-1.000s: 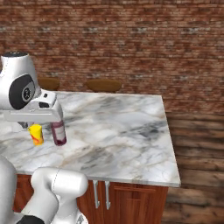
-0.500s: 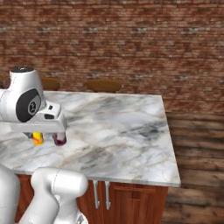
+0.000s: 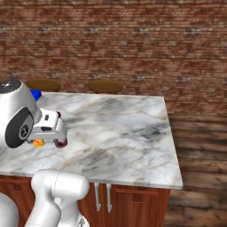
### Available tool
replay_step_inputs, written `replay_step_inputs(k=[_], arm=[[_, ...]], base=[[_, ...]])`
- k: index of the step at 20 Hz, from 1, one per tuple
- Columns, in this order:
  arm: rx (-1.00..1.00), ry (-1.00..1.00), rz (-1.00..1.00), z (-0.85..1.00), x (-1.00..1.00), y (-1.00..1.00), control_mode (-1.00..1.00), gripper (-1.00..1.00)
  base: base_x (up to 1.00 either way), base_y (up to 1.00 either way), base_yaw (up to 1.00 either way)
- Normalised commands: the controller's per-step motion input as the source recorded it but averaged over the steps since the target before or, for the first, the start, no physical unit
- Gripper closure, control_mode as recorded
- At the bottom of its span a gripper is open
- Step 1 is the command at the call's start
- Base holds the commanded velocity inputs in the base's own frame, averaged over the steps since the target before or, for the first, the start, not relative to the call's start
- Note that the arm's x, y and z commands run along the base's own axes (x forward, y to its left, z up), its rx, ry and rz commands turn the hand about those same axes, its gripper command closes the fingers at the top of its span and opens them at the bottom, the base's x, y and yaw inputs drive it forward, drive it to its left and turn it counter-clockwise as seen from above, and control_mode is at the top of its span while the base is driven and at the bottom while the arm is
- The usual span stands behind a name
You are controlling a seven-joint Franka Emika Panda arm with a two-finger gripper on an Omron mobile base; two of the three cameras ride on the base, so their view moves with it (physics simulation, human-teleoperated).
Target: Place the drinks on the dining counter in a tight cluster.
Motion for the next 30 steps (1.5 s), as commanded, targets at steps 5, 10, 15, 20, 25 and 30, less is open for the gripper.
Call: replay_step_inputs(k=[5,10,15,20,25,30], arm=[[0.0,0.0,0.0,0.0,0.0,0.0,-1.0,-1.0],[0.01,0.0,-0.01,0.0,-0.06,-0.14,1.0,-1.0],[0.0,0.0,0.0,0.0,0.0,0.0,1.0,-1.0],[0.0,0.0,0.0,0.0,0.0,0.0,1.0,-1.0],[0.0,0.0,0.0,0.0,0.0,0.0,1.0,-1.0],[0.0,0.0,0.0,0.0,0.0,0.0,1.0,-1.0]], base=[[0.0,0.0,0.0],[-0.07,-0.07,-0.04],[-0.39,0.0,-0.8],[-0.23,0.02,-0.82],[0.05,0.15,-0.89],[0.21,0.21,-0.93]])
